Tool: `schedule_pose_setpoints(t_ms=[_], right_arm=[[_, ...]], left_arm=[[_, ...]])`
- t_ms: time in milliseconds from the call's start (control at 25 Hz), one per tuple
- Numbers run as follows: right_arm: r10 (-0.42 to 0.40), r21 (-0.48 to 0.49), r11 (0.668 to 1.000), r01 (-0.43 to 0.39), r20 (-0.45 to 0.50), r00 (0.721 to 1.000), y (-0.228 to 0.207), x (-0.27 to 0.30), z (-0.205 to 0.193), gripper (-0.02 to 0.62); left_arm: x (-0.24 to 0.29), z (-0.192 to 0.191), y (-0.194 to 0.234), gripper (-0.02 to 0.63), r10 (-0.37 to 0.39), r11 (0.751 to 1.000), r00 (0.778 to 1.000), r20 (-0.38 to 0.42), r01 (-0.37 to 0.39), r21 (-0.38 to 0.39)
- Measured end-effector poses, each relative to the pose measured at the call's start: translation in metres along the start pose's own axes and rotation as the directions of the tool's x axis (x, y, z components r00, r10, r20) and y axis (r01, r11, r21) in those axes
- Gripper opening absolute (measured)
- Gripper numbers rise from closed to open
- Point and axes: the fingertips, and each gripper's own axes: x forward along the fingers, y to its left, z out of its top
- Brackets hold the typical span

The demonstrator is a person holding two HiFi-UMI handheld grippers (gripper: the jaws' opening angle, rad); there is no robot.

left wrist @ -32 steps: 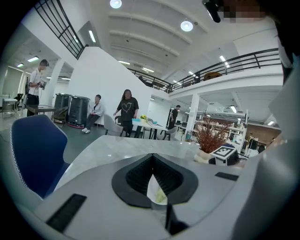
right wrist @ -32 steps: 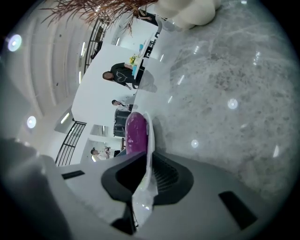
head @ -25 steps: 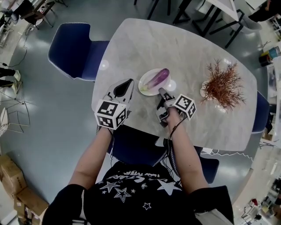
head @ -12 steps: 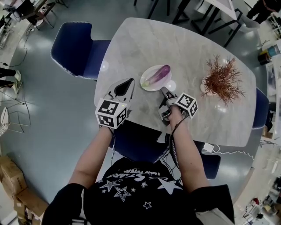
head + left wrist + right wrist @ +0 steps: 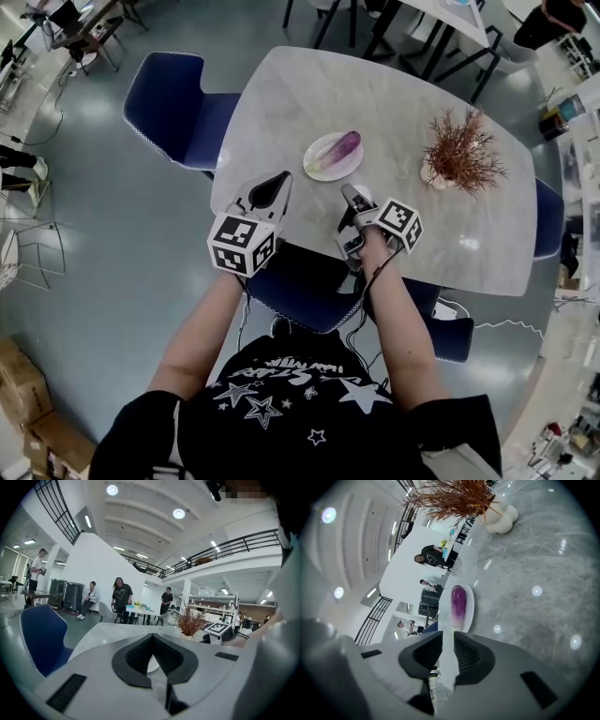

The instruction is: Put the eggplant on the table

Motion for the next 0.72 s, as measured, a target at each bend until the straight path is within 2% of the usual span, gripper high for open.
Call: schedule_pose_setpoints(t_ms=[280,360,520,600,720], right_arm=[[0.072,-0.070,0.995,-0.070,0.034,0.997,0.036,-0.046,-0.037,0.075],[0.085,-0.087,0.993,-0.081,0.043,0.995,0.042,-0.062,-0.048,0.046],[0.110,-0.106,0.989,-0.103,0.060,0.992,0.052,-0.092,-0.070,0.046],[0.117,-0.109,0.988,-0.109,0.076,0.990,0.054,-0.111,-0.080,0.018],[0.134,-0.119,0.985,-0.122,0.096,0.986,0.050,-0.153,-0.100,0.018]], left_arm=[[-0.055,0.001,-0.032,0.008,-0.038,0.999,0.998,0.042,0.037,0.009],[-0.069,0.000,-0.044,0.008,-0.053,0.999,0.997,0.049,0.052,0.017],[-0.095,-0.001,-0.065,0.008,-0.083,0.996,0.995,0.063,0.081,0.028],[-0.107,-0.002,-0.080,0.008,-0.101,0.995,0.992,0.069,0.099,0.034],[-0.132,-0.011,-0.114,0.008,-0.126,0.991,0.989,0.078,0.123,0.045]])
